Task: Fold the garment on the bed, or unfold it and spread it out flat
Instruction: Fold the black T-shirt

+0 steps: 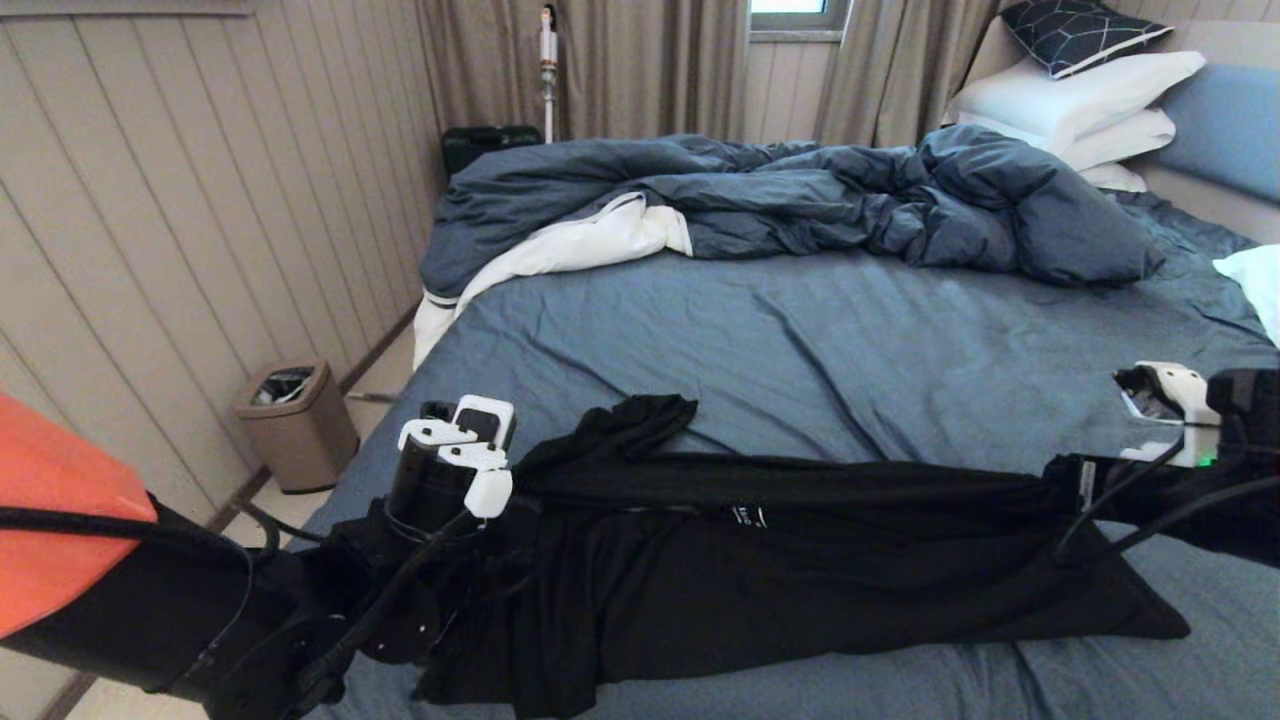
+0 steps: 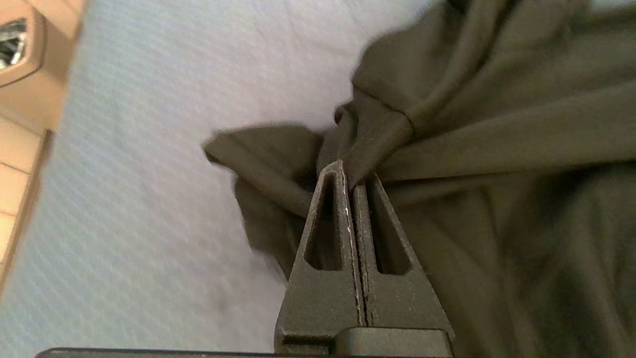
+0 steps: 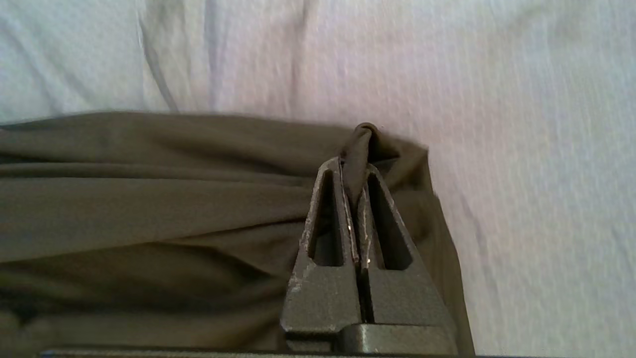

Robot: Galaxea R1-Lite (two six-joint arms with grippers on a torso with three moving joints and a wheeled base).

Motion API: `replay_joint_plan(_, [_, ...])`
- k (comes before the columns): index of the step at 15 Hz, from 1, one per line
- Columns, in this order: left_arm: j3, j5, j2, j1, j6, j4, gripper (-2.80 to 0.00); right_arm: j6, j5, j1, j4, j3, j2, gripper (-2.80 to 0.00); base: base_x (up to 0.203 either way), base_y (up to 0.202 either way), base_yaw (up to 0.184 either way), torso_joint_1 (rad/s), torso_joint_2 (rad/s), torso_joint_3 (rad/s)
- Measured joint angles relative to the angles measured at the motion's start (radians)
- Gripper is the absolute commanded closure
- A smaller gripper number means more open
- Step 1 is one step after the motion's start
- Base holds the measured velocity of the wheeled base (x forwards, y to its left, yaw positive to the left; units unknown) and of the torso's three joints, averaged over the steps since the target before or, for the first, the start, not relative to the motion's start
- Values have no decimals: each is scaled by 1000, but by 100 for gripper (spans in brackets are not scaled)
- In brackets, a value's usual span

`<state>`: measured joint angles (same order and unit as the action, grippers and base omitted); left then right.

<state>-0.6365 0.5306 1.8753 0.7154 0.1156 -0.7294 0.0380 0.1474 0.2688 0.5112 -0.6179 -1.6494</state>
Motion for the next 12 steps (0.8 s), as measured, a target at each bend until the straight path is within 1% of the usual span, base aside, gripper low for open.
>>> replay_joint_plan(2, [31,1,3,18,5,-15,0,1,4,6,9,34,4,0,0,0,0,0,0,0])
replay_joint_plan(5, [56,0,11,25,17,-17,0,12,6,8,30,65,-3,0,0,0,0,0,0,0])
replay_joint_plan(6, [67,3,14,29,23,-17,-280,16,6,8,50,76,-8,0,0,0,0,0,0,0])
replay_joint_plan(8, [85,19,15,37,40,-17,-280,25,7,8,93,92,-16,0,0,0,0,0,0,0])
replay_joint_plan(12, [107,23,-20,40,43,-15,-280,27,11,6,93,96,-10,0,0,0,0,0,0,0])
